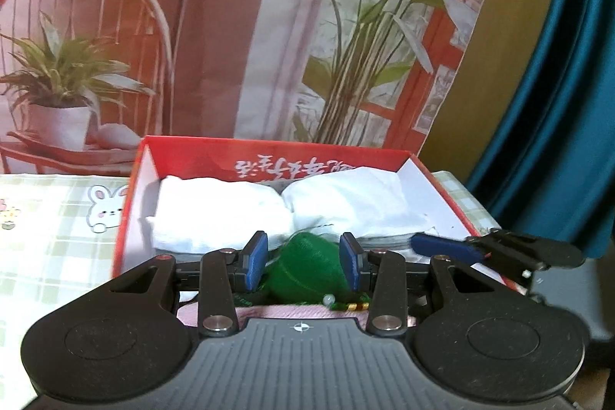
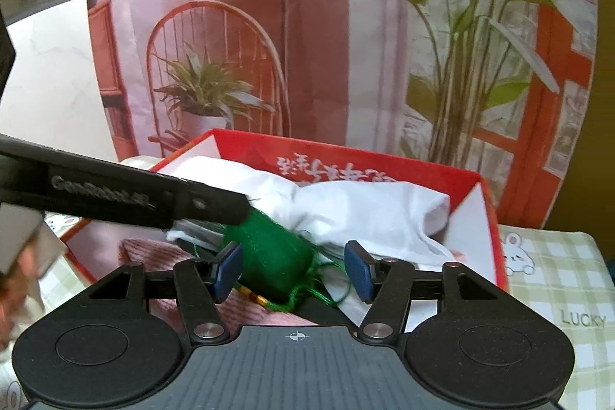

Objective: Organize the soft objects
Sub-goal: 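Lift the green pouch with both tools over the box and open them, then lower both tools to the clear-wrapped bread packet and grasp it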

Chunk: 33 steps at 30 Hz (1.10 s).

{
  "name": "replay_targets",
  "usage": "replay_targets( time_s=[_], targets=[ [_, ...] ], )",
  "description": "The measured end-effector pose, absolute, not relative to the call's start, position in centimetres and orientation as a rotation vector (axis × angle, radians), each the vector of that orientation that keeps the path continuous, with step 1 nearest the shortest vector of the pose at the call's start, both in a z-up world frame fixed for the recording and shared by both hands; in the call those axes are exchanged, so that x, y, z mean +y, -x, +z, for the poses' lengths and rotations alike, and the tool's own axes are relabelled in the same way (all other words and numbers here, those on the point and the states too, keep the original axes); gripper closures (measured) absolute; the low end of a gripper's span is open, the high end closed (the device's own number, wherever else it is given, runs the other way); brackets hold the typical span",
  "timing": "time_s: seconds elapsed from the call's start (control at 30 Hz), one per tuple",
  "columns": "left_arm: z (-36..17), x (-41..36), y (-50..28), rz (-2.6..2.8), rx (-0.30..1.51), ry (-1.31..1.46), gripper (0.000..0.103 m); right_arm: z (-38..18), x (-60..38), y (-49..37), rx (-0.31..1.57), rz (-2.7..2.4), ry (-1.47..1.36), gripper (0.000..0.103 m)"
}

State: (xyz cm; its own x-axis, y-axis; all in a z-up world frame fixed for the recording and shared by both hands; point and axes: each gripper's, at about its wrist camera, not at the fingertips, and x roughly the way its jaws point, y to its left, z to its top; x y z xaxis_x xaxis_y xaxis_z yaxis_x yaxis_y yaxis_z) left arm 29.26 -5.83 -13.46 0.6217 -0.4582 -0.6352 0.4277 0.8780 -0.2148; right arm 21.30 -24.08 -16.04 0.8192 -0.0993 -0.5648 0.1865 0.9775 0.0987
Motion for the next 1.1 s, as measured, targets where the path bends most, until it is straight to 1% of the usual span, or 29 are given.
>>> replay_targets(
  time_s=[0.1, 0.17, 0.23, 0.33, 0.53, 0.63, 0.8, 0.97, 1.1],
  targets=[
    [-12.9, -5.1, -28.1, -0.504, 0.730, 0.040, 0.054, -15.6, -24.5, -19.9, 0.568, -0.154, -0.162, 0.048],
    [-12.5, -4.7, -27.0, -0.489, 0.731, 0.035, 0.044, -15.1, -24.5, -18.6, 0.545, -0.140, -0.156, 0.046],
    [-12.3, -4.4, -25.8, -0.485, 0.736, 0.032, 0.043, -14.6, -24.3, -17.1, 0.526, -0.128, -0.139, 0.045],
    [-12.0, -3.7, -23.4, -0.502, 0.732, 0.039, 0.038, -13.8, -24.1, -14.7, 0.496, -0.111, -0.133, 0.039],
    [-13.8, -3.3, -19.5, -0.540, 0.790, 0.061, 0.037, -13.6, -24.0, -9.6, 0.508, -0.098, -0.128, 0.038],
    [-15.3, -3.6, -18.8, -0.559, 0.834, 0.076, 0.037, -14.7, -23.8, -7.7, 0.559, -0.086, -0.124, 0.038],
    [-17.9, -4.7, -18.4, -0.589, 0.900, 0.089, 0.037, -18.5, -23.2, -6.0, 0.700, -0.059, -0.127, 0.038],
    [-19.8, -5.7, -18.7, -0.611, 0.952, 0.127, 0.038, -21.2, -21.8, -5.3, 0.781, -0.045, -0.105, 0.028],
    [-21.0, -6.8, -18.7, -0.638, 0.980, 0.114, 0.038, -22.6, -22.3, -6.0, 0.811, -0.058, -0.120, 0.025]
  ],
)
